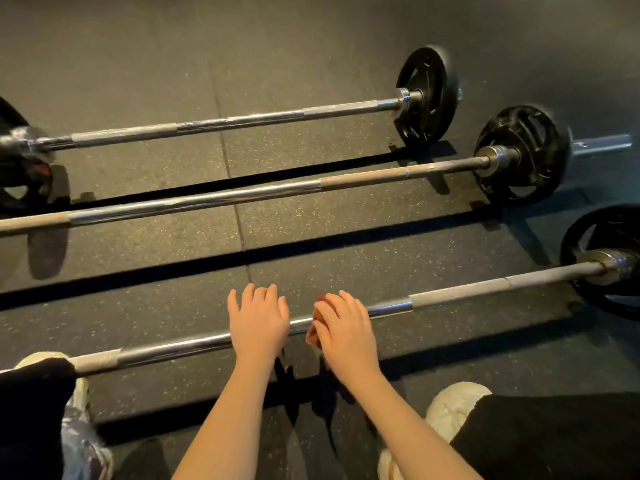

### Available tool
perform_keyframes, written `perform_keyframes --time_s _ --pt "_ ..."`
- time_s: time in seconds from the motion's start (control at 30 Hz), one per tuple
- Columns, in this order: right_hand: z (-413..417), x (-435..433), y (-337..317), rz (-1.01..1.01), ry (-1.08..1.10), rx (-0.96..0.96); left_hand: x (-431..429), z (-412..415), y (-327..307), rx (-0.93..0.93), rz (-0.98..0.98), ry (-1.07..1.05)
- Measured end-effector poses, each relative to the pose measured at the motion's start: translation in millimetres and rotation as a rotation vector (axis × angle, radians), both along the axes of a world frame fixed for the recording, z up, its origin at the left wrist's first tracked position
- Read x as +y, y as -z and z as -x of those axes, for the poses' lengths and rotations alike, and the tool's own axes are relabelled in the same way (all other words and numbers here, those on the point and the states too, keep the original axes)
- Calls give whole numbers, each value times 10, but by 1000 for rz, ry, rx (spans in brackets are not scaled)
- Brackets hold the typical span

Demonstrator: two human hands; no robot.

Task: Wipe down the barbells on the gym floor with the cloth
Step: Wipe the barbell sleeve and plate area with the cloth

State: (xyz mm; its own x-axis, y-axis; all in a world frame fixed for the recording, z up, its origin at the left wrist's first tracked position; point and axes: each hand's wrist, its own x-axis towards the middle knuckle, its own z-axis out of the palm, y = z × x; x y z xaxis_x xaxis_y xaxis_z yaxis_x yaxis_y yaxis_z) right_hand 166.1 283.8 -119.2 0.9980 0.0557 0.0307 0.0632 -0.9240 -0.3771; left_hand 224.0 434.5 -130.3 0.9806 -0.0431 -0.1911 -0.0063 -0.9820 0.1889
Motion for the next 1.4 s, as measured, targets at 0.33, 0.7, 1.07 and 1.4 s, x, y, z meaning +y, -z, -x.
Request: perform_keyframes --time_s 0.33,0.7,1.07,1.4 --pt "142 -246 113 79 163 -33 -382 303 -95 -27 7 -51" --pt "101 -333 65 40 246 37 -438 457 -189 32 -79 26" --pt "78 -704 96 65 380 66 -477 420 -268 142 -128 40" --pt "-33 -1239 39 96 330 89 -729 465 -338 184 -63 172"
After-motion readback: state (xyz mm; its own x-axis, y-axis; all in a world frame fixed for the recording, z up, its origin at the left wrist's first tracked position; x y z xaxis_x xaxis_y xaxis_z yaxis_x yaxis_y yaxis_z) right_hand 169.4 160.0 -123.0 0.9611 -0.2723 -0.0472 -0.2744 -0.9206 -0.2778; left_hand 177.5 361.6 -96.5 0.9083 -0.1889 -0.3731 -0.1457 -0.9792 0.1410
